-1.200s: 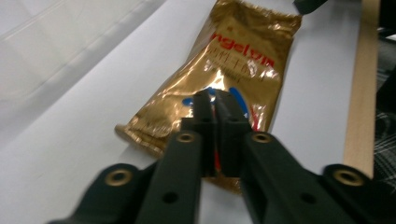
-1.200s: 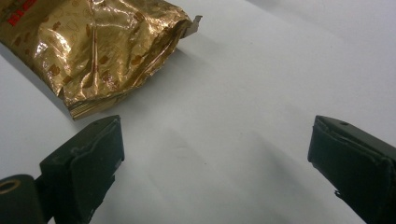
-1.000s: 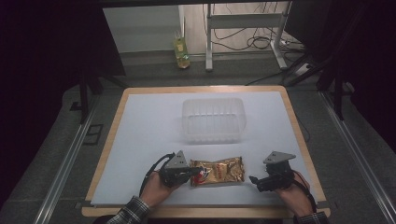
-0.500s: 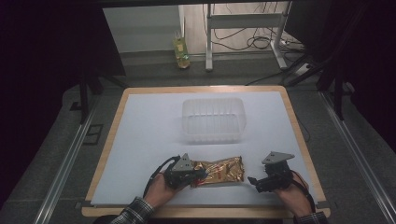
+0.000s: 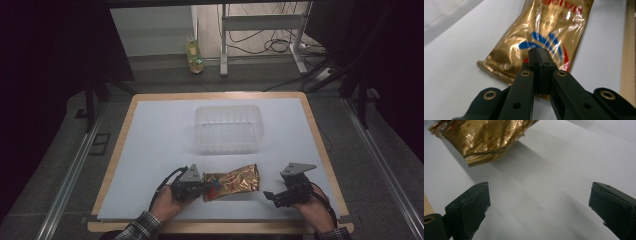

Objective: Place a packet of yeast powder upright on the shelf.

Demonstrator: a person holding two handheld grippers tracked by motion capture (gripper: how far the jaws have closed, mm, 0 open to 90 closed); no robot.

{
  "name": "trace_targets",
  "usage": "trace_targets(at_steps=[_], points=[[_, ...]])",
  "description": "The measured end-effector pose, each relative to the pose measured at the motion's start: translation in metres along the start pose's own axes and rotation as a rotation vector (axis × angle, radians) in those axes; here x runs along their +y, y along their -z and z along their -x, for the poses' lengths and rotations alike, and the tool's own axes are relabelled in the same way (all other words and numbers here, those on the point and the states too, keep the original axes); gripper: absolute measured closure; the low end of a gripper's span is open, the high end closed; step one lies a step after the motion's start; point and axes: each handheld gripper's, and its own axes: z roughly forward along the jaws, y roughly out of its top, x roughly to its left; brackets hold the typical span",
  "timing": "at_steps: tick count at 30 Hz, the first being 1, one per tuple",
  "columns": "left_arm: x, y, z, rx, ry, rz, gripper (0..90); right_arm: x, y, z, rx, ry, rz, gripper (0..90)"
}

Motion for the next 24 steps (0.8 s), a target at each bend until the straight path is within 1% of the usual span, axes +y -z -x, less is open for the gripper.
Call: trace_targets(at_steps=[1,2,3,4,5,6,8,9,10,11,13,14,17,18,19,20,21,22,24], points=[[-0.001,0.001,0.000,0.007,-0.004,0.005,89.8,0.000,-0.001,-0.001,0.017,0.004,0.001,3.6],[-0.001,0.001,0.000,0.007,-0.004,0.005,89.8,0.000,-0.001,-0.001,0.017,0.004,0.001,3.6],[-0.001,0.000,0.002,0.012,0.000,0.012,89.8,0.001,-0.002,-0.002,0.027,0.005,-0.003,3.6],[-0.001,0.000,0.002,0.012,0.000,0.012,89.8,0.001,-0.002,-0.002,0.027,0.005,-0.003,3.6],[-0.001,0.000,0.000,0.005,-0.004,0.005,89.8,0.001,-0.003,-0.003,0.040,-0.001,-0.004,3.6],[-0.001,-0.001,0.001,0.004,0.002,0.013,89.8,0.001,-0.003,-0.003,0.044,-0.001,-0.006,3.7],[-0.001,-0.001,0.001,0.002,-0.003,0.013,89.8,0.002,-0.005,-0.005,0.058,-0.002,-0.004,3.7],[-0.001,0.000,0.000,0.002,-0.015,0.006,89.8,0.002,-0.006,-0.005,0.070,-0.001,-0.005,3.7],[-0.001,-0.001,0.000,0.003,-0.014,0.012,89.8,0.003,-0.007,-0.006,0.081,-0.002,-0.002,3.6],[-0.001,0.000,0.000,0.003,-0.022,0.007,89.8,0.004,-0.009,-0.007,0.090,-0.004,-0.001,3.6],[-0.001,0.000,0.000,0.001,-0.024,0.009,89.8,0.006,-0.013,-0.011,0.105,0.001,-0.002,3.6],[-0.001,0.000,0.000,0.001,-0.024,0.009,89.8,0.006,-0.013,-0.011,0.105,0.001,-0.002,3.6],[-0.001,0.000,-0.001,-0.002,-0.025,0.011,89.8,0.011,-0.021,-0.018,0.137,0.013,-0.006,3.6],[-0.001,0.000,-0.001,-0.002,-0.025,0.011,89.8,0.011,-0.021,-0.018,0.137,0.013,-0.006,3.6],[-0.001,0.000,-0.001,-0.002,-0.027,0.012,89.8,0.013,-0.024,-0.020,0.156,0.012,-0.007,3.6],[-0.001,0.000,-0.001,-0.002,-0.027,0.012,89.8,0.013,-0.024,-0.020,0.156,0.012,-0.007,3.6],[-0.001,0.000,-0.001,-0.002,-0.026,0.011,89.8,0.016,-0.028,-0.022,0.178,0.005,-0.009,3.6],[-0.001,0.000,-0.001,-0.001,-0.026,0.011,89.7,0.018,-0.029,-0.023,0.189,0.005,-0.010,3.6],[-0.001,0.000,-0.001,-0.001,-0.025,0.011,89.8,0.020,-0.031,-0.024,0.197,0.002,-0.011,3.6]])
